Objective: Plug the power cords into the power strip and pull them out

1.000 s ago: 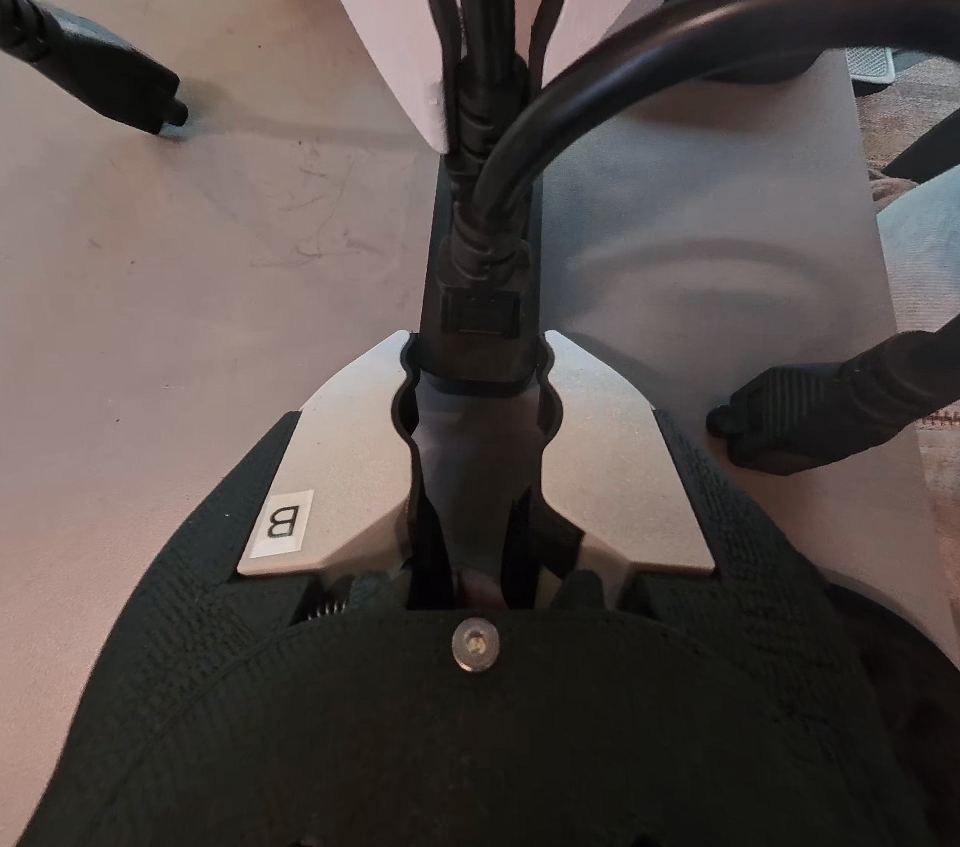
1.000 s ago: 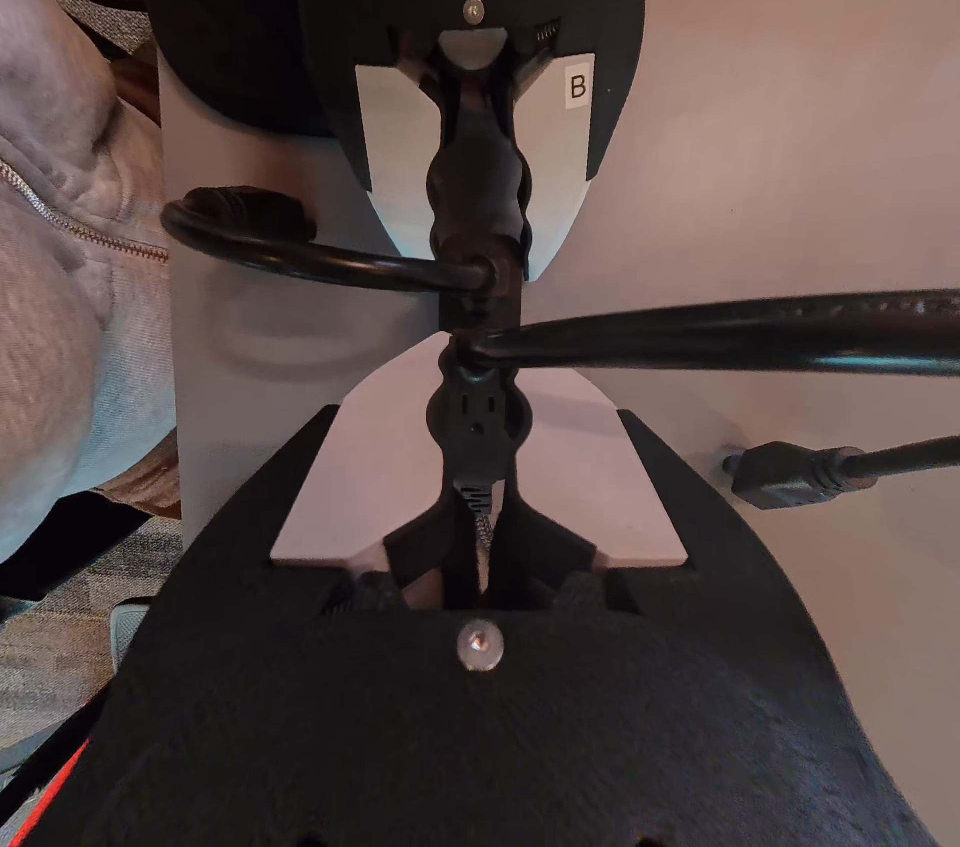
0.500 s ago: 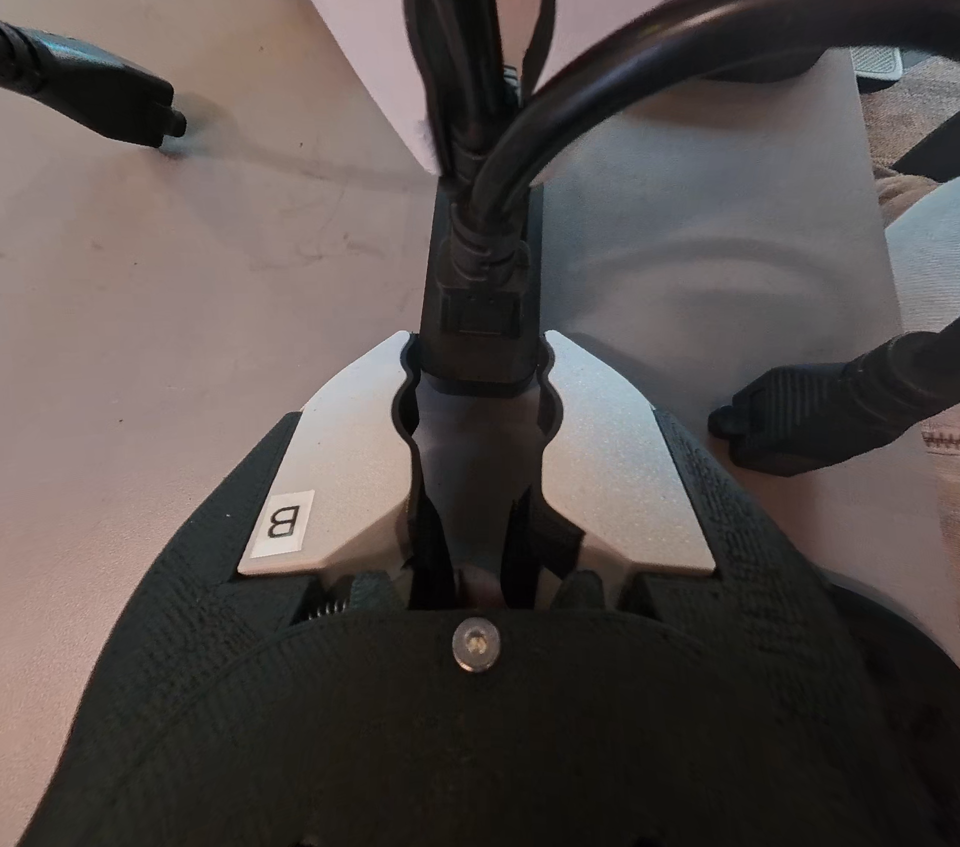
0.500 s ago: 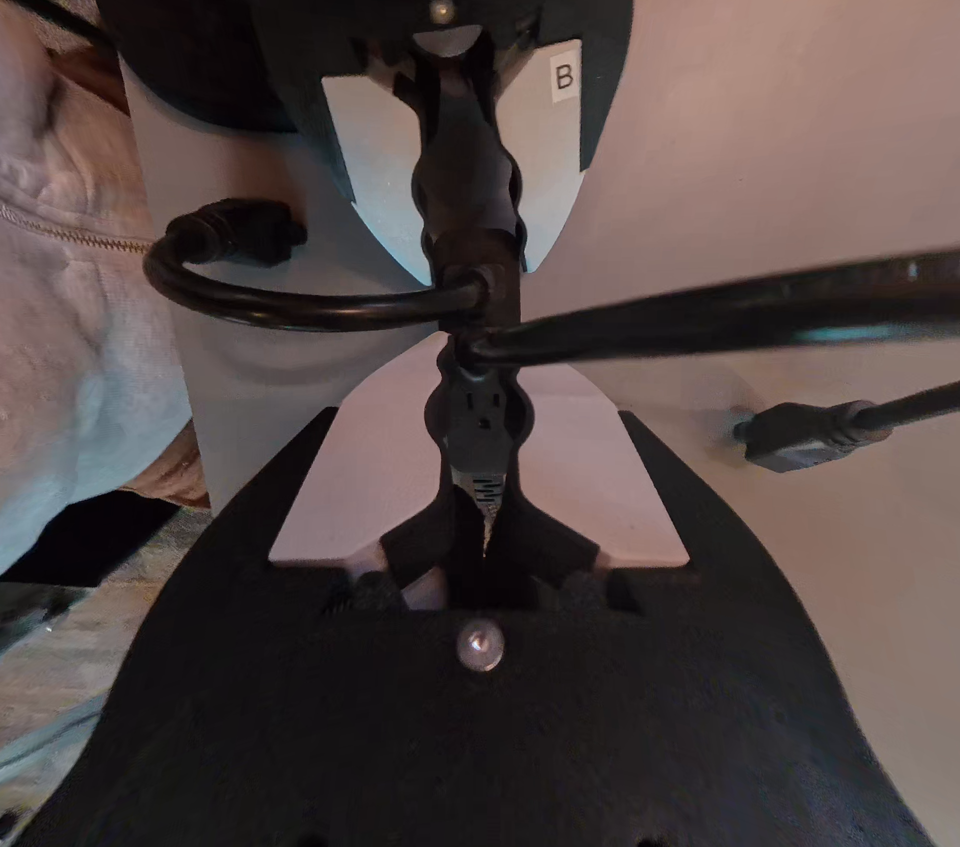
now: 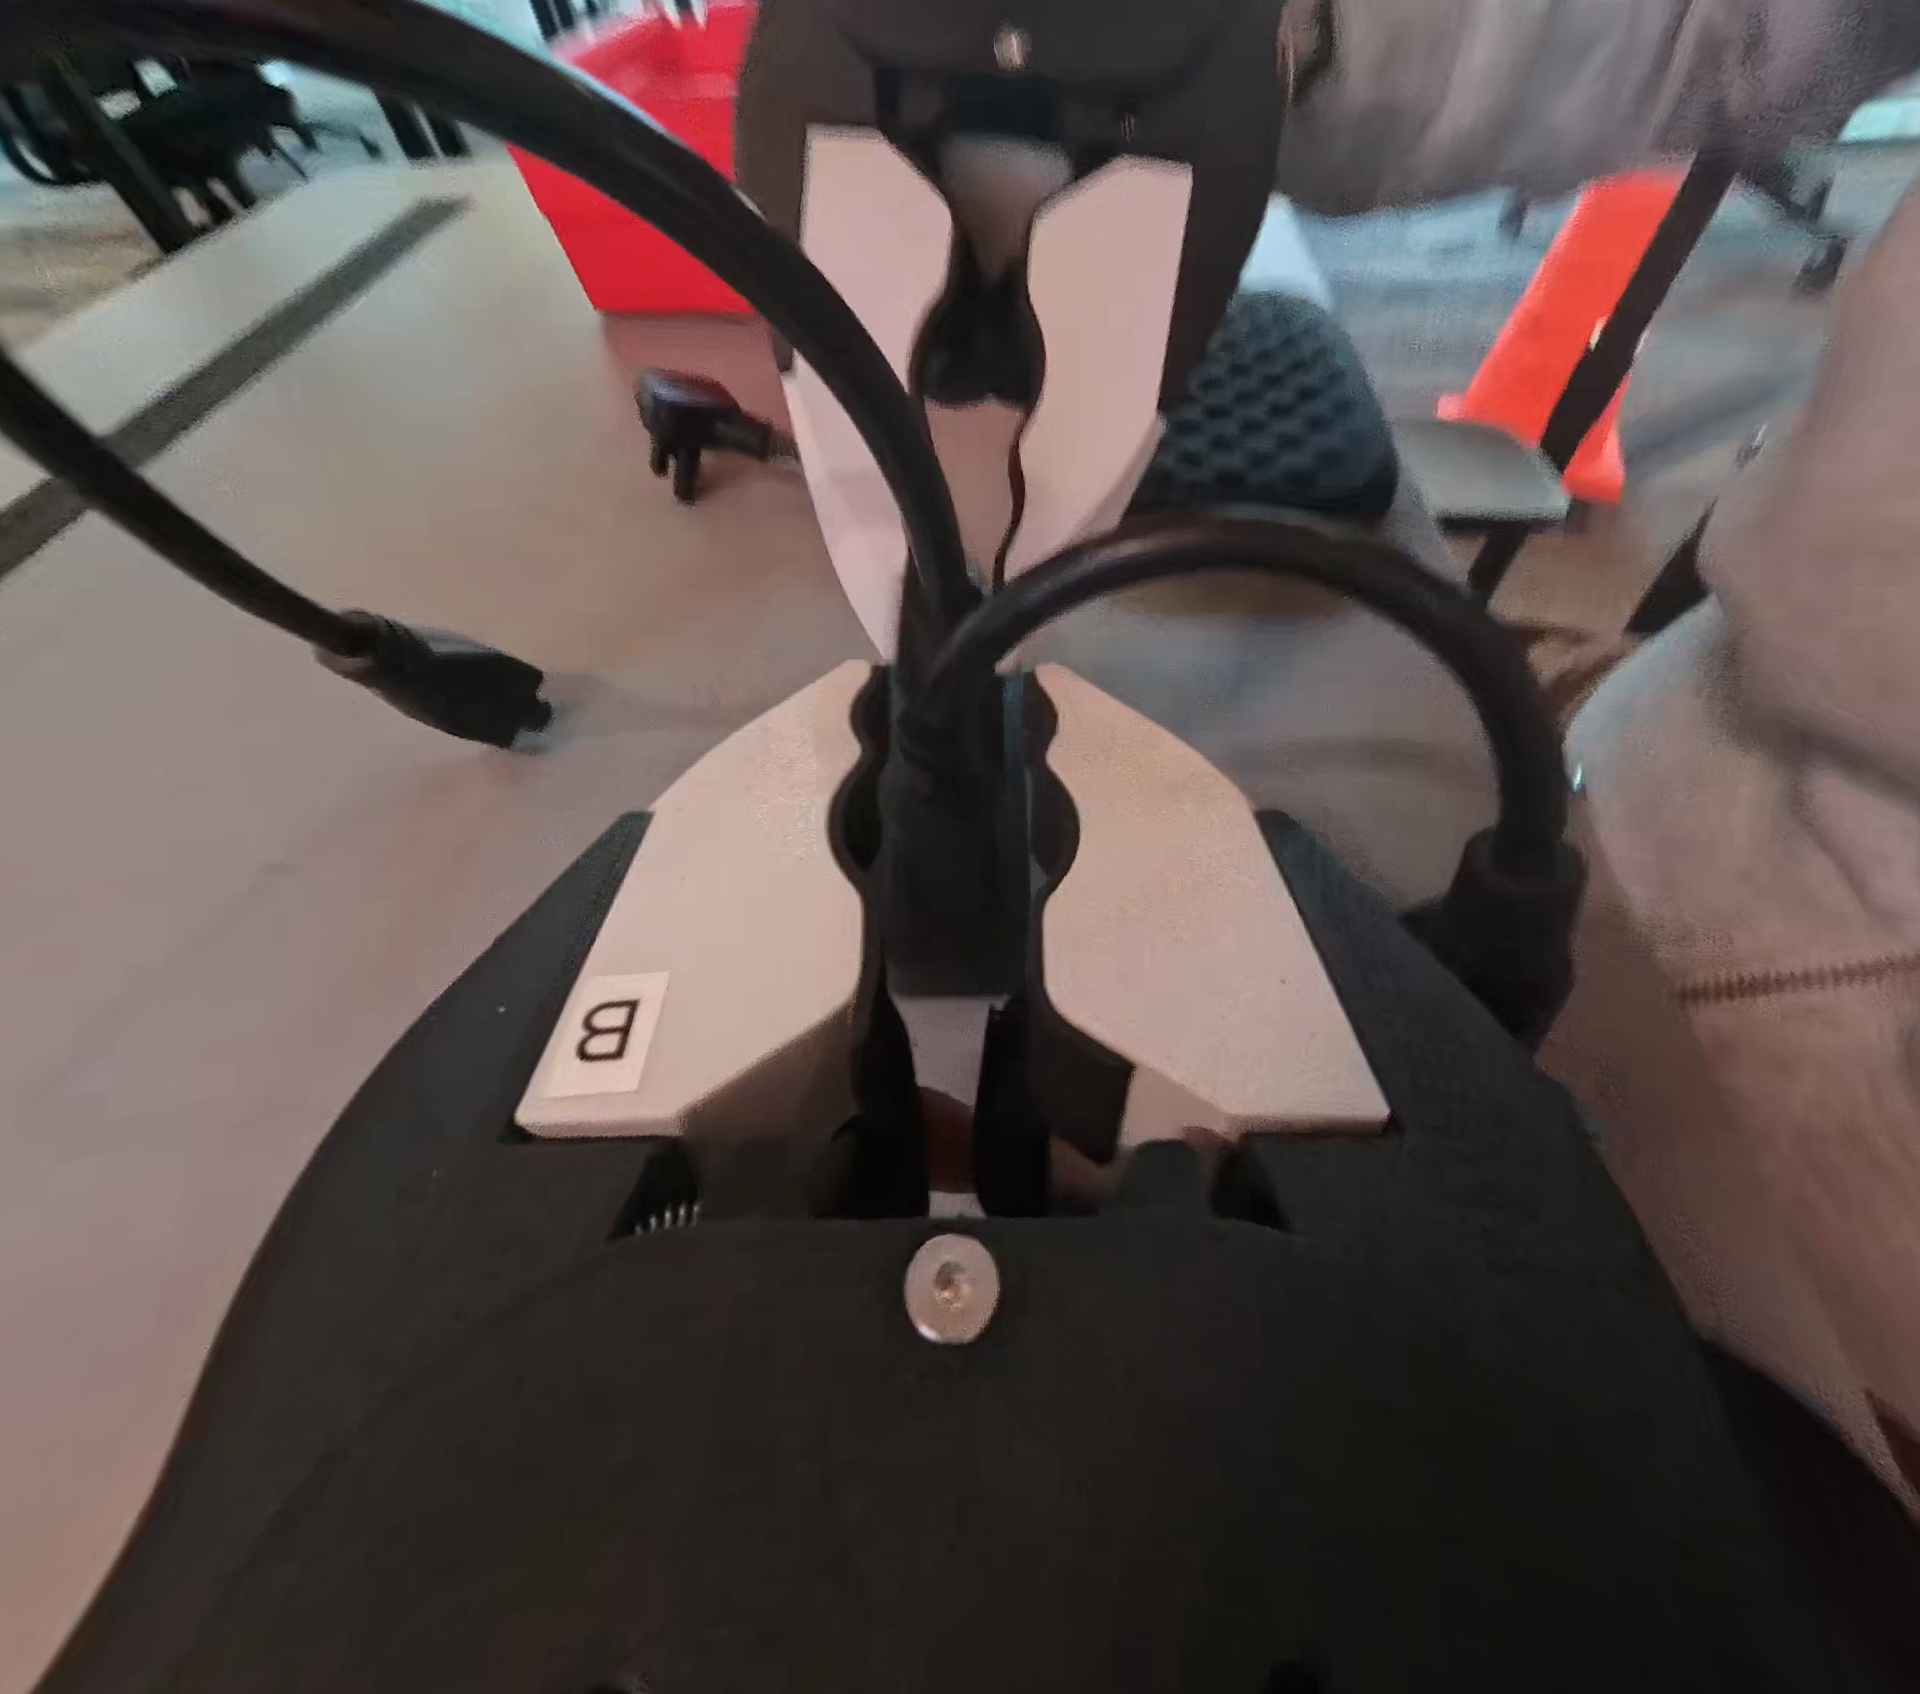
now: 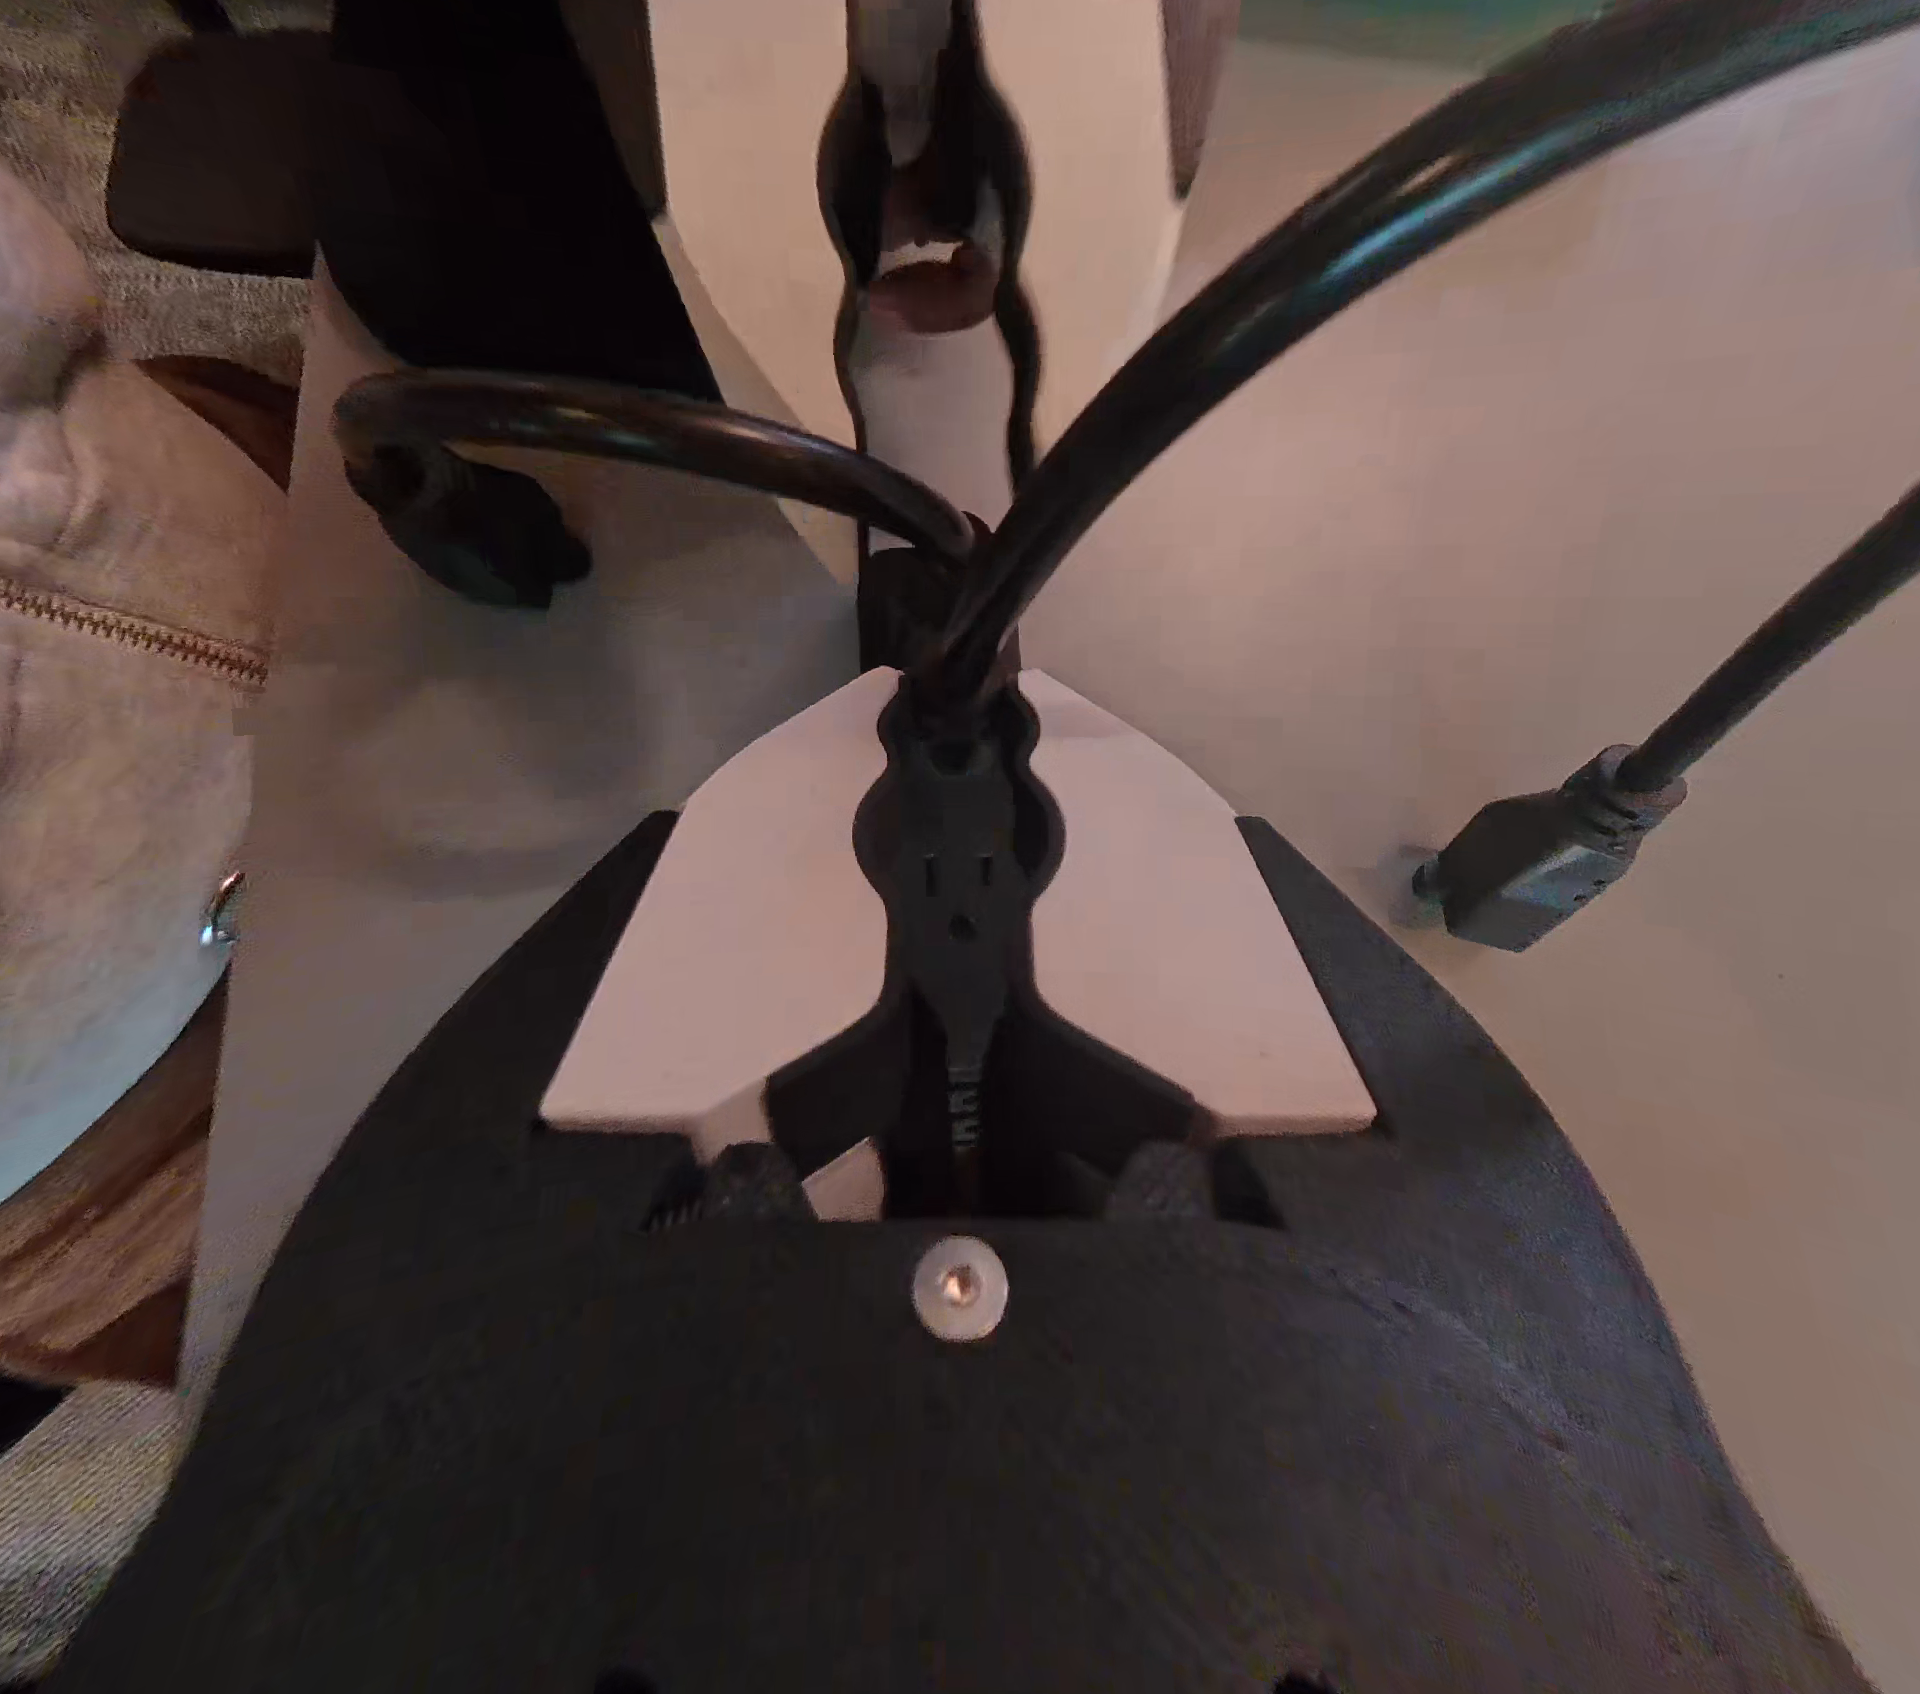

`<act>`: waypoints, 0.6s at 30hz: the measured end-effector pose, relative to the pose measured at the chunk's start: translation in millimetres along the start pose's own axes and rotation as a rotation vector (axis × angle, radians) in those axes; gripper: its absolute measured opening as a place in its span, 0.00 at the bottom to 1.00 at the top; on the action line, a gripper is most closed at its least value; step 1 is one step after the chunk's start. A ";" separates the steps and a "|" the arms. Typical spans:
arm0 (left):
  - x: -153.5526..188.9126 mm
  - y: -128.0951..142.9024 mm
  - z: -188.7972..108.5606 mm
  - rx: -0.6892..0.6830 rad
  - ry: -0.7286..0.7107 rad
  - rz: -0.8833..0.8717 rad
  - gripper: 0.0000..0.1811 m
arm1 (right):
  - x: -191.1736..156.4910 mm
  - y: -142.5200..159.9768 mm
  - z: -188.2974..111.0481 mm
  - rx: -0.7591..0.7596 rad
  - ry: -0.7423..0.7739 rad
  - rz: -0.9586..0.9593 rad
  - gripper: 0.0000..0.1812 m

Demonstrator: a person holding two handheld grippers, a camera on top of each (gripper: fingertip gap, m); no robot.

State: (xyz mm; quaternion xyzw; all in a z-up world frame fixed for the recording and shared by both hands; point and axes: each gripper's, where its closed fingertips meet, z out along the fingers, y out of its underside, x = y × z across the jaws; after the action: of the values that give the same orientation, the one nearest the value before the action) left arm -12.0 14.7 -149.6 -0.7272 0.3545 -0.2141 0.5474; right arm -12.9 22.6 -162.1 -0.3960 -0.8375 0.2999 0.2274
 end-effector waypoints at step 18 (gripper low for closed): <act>-1.6 9.6 27.3 -0.107 0.007 0.016 0.13 | -1.6 17.8 -6.0 -0.034 -0.019 -0.017 0.04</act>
State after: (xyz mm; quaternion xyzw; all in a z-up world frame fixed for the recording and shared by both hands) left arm 3.4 32.0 -167.1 -0.7518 0.3730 -0.1929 0.5084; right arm 1.2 32.2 -170.1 -0.3897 -0.8480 0.2875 0.2152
